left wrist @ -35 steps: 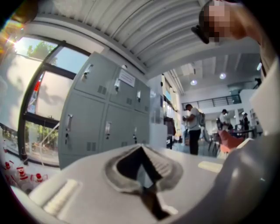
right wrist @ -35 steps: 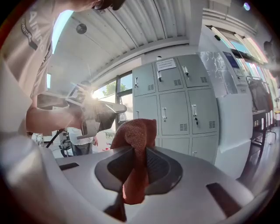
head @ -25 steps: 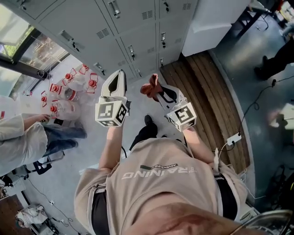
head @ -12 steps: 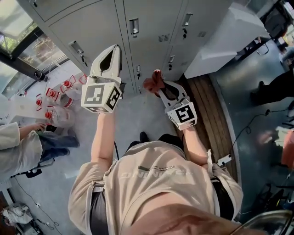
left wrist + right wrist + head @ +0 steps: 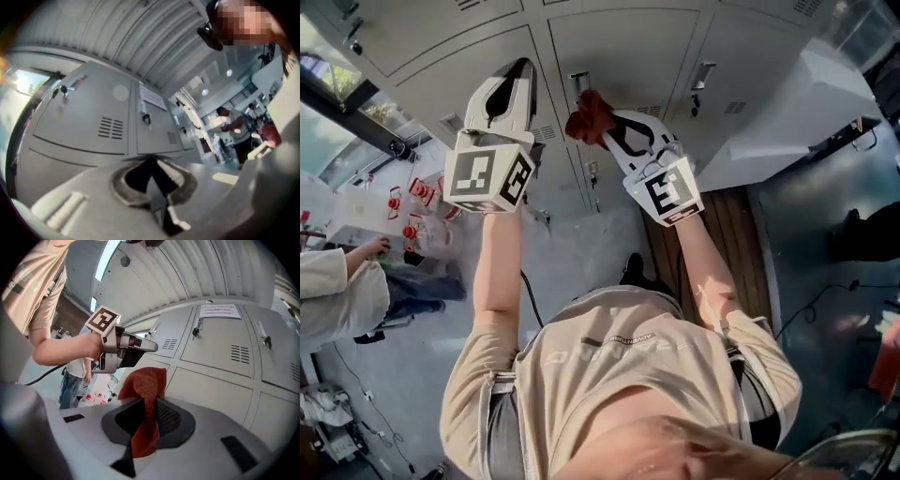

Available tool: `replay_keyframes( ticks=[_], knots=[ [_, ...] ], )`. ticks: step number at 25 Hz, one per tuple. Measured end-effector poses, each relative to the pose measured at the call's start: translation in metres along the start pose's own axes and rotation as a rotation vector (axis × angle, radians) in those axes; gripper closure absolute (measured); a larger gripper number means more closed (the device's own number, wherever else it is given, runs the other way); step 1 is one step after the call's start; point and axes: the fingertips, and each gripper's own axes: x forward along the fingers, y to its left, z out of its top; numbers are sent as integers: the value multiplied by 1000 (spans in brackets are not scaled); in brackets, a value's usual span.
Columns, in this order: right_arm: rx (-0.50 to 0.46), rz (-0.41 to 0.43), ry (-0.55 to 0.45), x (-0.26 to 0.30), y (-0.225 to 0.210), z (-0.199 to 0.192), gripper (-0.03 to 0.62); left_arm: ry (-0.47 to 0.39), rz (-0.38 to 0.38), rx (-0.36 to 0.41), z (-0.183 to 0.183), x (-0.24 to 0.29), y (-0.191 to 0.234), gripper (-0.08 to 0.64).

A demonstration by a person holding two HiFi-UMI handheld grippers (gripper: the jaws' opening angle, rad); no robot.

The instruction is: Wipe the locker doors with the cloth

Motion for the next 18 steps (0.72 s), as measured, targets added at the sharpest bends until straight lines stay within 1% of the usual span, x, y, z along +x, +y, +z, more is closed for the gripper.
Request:
replay_keyframes(
  ticks=[2, 6, 8, 11, 14, 18],
  knots=[
    [-58, 39, -8, 12, -19, 6, 538, -6, 25, 13, 4, 19, 1, 557],
    [-196, 104, -24, 37, -58, 18, 538, -24, 99, 36, 19, 52, 12, 557],
    [-237, 135, -34, 49, -72, 28, 538, -23, 118, 62, 28, 65, 16, 557],
    [-279, 169, -37, 64, -87, 44, 538, -24, 121, 89, 35, 78, 21, 557],
    [-357, 160, -11, 77, -96, 57, 538, -27, 133, 87, 40, 83, 31, 557],
    [-493, 106, 65, 91, -104, 62, 538, -59, 123, 87, 48, 82, 40, 557]
  ],
)
